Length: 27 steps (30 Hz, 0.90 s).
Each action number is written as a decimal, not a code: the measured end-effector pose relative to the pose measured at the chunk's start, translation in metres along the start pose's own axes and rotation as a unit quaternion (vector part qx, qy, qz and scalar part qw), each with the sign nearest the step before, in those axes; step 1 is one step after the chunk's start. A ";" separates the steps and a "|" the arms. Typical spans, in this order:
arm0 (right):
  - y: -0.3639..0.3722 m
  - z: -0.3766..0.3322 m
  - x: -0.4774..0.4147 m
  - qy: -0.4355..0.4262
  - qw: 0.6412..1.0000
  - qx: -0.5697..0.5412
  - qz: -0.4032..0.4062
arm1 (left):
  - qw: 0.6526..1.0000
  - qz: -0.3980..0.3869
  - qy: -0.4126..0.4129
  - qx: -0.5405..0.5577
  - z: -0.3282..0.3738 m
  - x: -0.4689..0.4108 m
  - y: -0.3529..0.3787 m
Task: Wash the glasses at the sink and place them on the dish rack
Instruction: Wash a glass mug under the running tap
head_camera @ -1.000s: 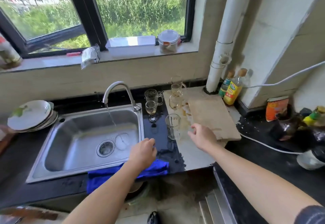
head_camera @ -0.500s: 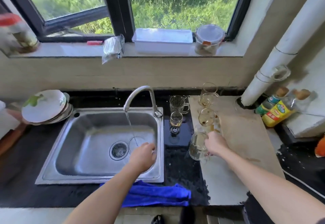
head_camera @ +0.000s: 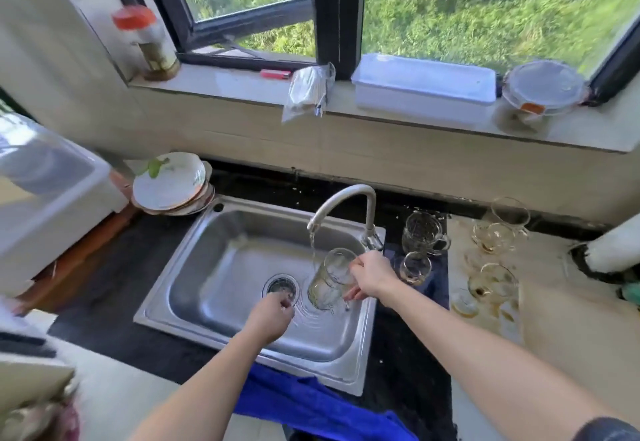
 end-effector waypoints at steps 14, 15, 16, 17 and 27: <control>0.070 -0.027 -0.057 0.180 0.931 -0.317 0.002 | 0.782 -0.188 -0.079 0.589 -0.022 -0.108 -0.008; 0.070 -0.028 -0.055 0.183 0.929 -0.322 -0.009 | 0.761 -0.195 -0.073 0.614 -0.019 -0.110 -0.009; 0.070 -0.030 -0.054 0.185 0.929 -0.320 -0.025 | 0.745 -0.204 -0.071 0.630 -0.016 -0.111 -0.013; 0.068 -0.032 -0.054 0.185 0.933 -0.307 -0.041 | 0.735 -0.215 -0.074 0.639 -0.014 -0.113 -0.016; 0.052 -0.037 -0.079 0.125 0.978 -0.165 -0.027 | 0.755 -0.275 -0.081 0.590 -0.011 -0.114 -0.035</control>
Point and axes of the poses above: each hand's wrist, its own x-axis away from the middle knuckle, its own y-axis out of the palm, z = x × y, the point moved 5 cm from there along -x, towards the middle knuckle, and after that the axes turned 5 degrees about -z, right-handed, at the moved point
